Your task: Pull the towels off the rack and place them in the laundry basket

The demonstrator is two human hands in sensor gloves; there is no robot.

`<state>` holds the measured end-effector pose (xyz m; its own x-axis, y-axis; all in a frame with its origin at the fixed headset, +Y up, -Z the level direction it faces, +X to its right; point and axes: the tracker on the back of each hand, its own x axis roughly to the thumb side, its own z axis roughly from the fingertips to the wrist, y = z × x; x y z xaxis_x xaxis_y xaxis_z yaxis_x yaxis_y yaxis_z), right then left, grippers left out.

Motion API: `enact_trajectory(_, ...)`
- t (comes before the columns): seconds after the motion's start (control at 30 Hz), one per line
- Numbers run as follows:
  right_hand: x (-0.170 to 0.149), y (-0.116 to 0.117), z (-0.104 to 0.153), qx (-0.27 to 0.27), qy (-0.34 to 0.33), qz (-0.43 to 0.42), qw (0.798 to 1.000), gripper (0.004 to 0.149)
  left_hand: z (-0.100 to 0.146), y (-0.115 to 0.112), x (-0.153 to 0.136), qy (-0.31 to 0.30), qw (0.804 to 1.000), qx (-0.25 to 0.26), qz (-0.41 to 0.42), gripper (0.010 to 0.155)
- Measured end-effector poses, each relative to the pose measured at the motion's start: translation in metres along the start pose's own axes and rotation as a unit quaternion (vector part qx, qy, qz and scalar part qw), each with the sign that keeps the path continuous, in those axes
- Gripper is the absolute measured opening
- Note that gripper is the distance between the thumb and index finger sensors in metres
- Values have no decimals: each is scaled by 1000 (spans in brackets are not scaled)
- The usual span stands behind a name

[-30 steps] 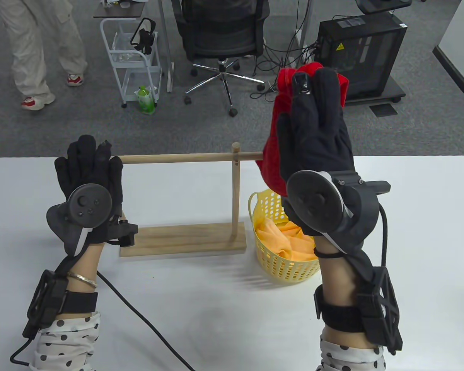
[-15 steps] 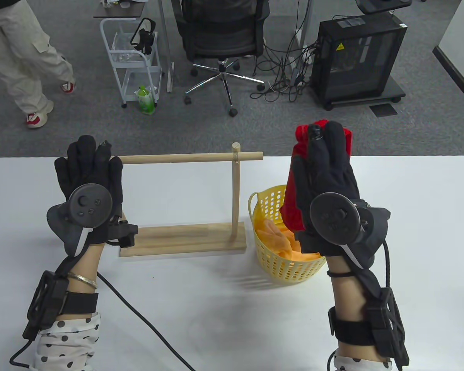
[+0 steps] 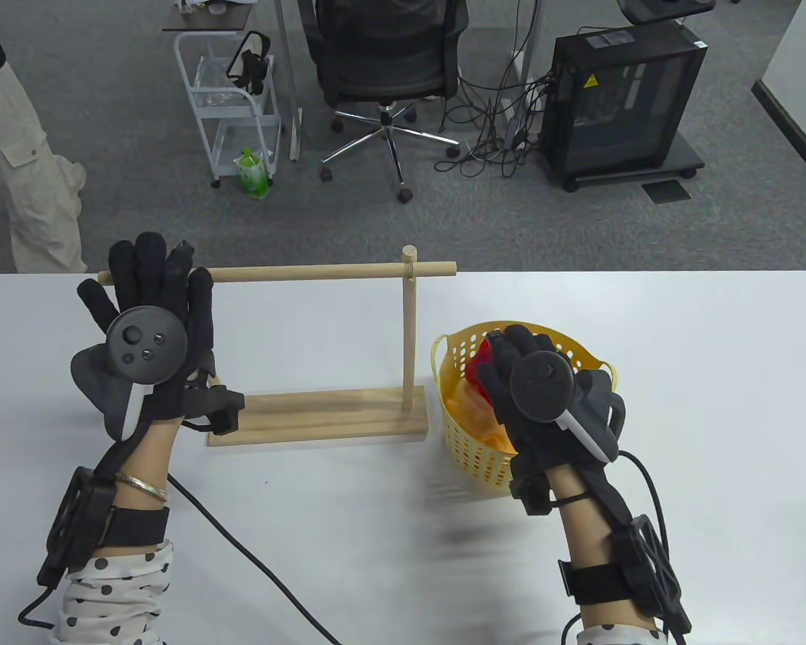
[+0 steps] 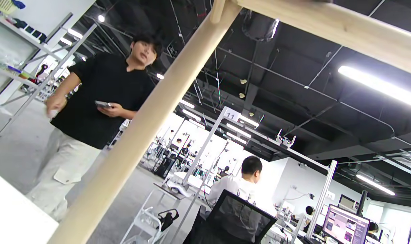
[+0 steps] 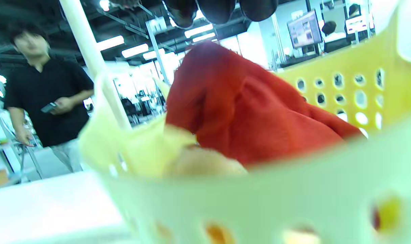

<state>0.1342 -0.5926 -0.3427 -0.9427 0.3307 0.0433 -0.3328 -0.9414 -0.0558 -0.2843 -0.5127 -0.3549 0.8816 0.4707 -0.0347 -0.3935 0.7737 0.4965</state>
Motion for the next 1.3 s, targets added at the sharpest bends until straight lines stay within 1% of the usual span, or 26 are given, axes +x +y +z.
enact_trajectory(0.1, -4, 9, 0, 31, 14, 3, 999, 61, -2, 0, -2, 2, 1000, -13, 15, 64)
enact_trajectory(0.17, -7, 14, 1, 33, 17, -1, 999, 62, -3, -1, -3, 0, 1000, -14, 24, 64)
enact_trajectory(0.33, -16, 21, 6, 16, 17, -7, 1000, 65, -2, -3, -4, -8, 1000, -7, 24, 64)
enact_trajectory(0.5, -18, 26, 12, -2, 13, 5, 1000, 66, -1, -4, -5, -12, 1000, -2, 20, 64)
enact_trajectory(0.63, -13, 29, 20, -24, 0, 24, 999, 68, 6, 0, -6, -30, 999, 9, 18, 65)
enact_trajectory(0.73, -2, 29, 29, -54, -22, 44, 997, 68, 17, 6, -9, -57, 998, 13, 13, 66)
enact_trajectory(0.83, 12, 29, 39, -77, -49, 49, 995, 69, 34, 12, -15, -88, 996, 16, -5, 66)
enact_trajectory(0.9, 25, 31, 50, -91, -73, 57, 992, 69, 52, 13, -22, -113, 993, 14, -27, 67)
enact_trajectory(1.03, 47, 41, 71, -104, -118, 74, 985, 70, 88, 10, -39, -152, 987, -1, -43, 68)
enact_trajectory(1.17, 63, 60, 96, -103, -159, 68, 980, 70, 131, -1, -59, -182, 982, -31, -46, 68)
enact_trajectory(1.2, 65, 65, 99, -100, -162, 68, 979, 70, 138, -5, -63, -185, 981, -38, -45, 68)
enact_trajectory(1.3, 70, 85, 112, -90, -174, 74, 978, 70, 164, -22, -78, -195, 977, -72, -40, 68)
